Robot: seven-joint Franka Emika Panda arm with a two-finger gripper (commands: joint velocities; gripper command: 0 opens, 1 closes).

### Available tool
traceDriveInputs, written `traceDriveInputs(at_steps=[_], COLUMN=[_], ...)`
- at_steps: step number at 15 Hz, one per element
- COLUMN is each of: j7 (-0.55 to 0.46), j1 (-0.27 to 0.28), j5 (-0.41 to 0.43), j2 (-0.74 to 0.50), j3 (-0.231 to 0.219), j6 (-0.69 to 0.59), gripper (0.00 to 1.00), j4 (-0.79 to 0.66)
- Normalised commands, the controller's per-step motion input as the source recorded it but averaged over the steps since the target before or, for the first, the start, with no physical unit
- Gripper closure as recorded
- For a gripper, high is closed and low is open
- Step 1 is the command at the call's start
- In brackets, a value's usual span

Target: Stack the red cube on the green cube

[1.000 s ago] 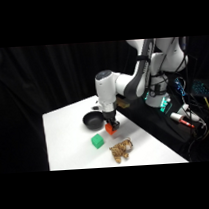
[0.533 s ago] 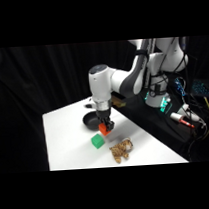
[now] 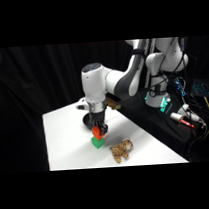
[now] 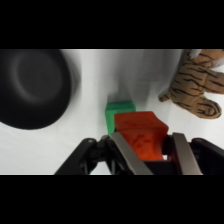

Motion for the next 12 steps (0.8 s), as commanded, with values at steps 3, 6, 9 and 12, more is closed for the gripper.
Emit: traceDriveInputs(at_steps=[3,6,9,12], j7=[0.14,0.13,0.12,0.11], j1=[0.07,0.066,0.064,0.066], j5=[-0.134,-0.121,-0.115,-0.117], j2=[0.17,0.12,0.1,0.08], j3=[-0.068,-0.073,-0.072,-0.072], j6=[-0.11,-0.11,-0.1,-0.1], gripper=[0.75,0.75,0.75,0.75], j4=[0.25,0.22,0.19,0.17])
